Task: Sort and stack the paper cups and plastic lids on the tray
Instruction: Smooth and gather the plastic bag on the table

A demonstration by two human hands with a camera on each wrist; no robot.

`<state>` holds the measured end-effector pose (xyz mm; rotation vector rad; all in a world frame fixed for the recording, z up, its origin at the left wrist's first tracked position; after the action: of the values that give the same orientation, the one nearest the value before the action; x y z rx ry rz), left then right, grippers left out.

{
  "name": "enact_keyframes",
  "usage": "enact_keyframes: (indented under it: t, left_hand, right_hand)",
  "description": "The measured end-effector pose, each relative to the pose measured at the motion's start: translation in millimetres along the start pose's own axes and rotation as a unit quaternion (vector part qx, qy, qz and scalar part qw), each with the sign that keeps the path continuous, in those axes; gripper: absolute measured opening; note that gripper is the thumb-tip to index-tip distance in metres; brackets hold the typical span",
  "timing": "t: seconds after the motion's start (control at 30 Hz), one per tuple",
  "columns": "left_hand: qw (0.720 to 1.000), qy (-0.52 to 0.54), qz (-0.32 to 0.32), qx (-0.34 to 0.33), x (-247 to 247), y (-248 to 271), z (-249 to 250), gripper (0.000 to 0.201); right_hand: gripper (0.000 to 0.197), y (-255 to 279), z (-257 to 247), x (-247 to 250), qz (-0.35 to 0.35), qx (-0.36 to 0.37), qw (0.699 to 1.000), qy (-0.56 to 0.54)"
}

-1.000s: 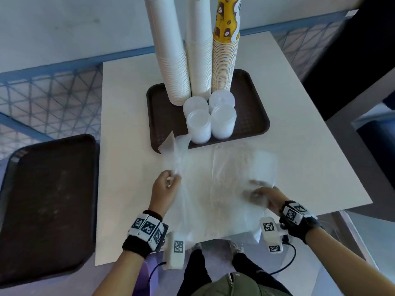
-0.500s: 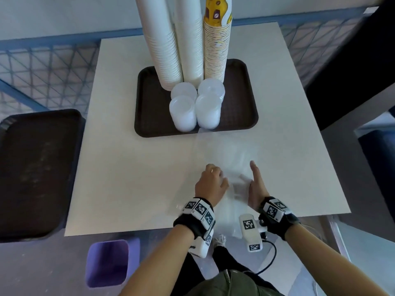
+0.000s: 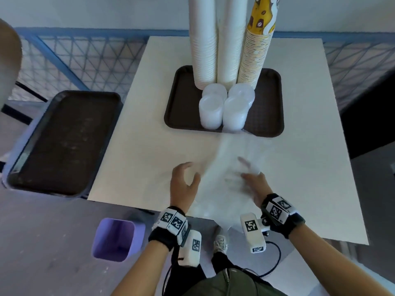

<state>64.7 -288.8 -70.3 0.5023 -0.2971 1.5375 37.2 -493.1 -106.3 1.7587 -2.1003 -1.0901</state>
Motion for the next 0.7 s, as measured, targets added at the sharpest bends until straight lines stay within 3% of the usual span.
enact_keyframes:
  t: [0.07,0.13,0.27,0.33,0.4,0.5,0.57,0.63,0.7]
  left_hand:
    - [0.99,0.073,0.014,0.118,25,1,-22,0.041]
    - [0.97,0.155,0.011,0.186,51,5,-37,0.061]
    - [0.936,0.269,-0.009,0.227,91,14,-37,0.137]
    - [0.914,0.327,-0.038,0.237,104,19,-33,0.144]
    - [0.882,0.401,-0.069,0.235,118,26,-28,0.12]
    - [0.827,0.516,-0.068,0.212,150,47,-31,0.049]
    - [0.836,0.494,-0.038,0.235,171,58,-43,0.031]
    - [0.858,0.451,-0.031,0.244,197,71,-63,0.007]
    - [0.89,0.374,-0.035,0.258,223,81,-91,0.017]
  right_hand:
    - [0.046,8,-18,-25,-0.053,0.019,0.998,0.005]
    - [0.04,17,-37,-60,-0.109,0.039,0.993,0.026]
    - [0.032,38,-61,-134,-0.204,0.063,0.974,0.072]
    - [0.029,46,-62,-171,-0.246,0.059,0.963,0.093]
    - [0.026,51,-57,-203,-0.285,0.043,0.951,0.113]
    - [0.032,48,-34,-247,-0.299,-0.006,0.939,0.171]
    - [0.033,43,-19,-266,-0.315,-0.032,0.924,0.214]
    - [0.021,42,2,-289,-0.341,-0.055,0.905,0.248]
    - [0.014,42,23,-311,-0.358,-0.064,0.885,0.292]
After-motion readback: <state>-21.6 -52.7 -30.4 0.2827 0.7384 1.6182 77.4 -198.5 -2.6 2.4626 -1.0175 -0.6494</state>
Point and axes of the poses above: each hand's wrist, its own y-axis away from the middle knuckle, its own x-axis out of the back of the hand, z = x × y, the point moved 6 cm from there along -y, towards the middle knuckle, and after that the axes turned 2 degrees about -z, right-handed, at the moved point
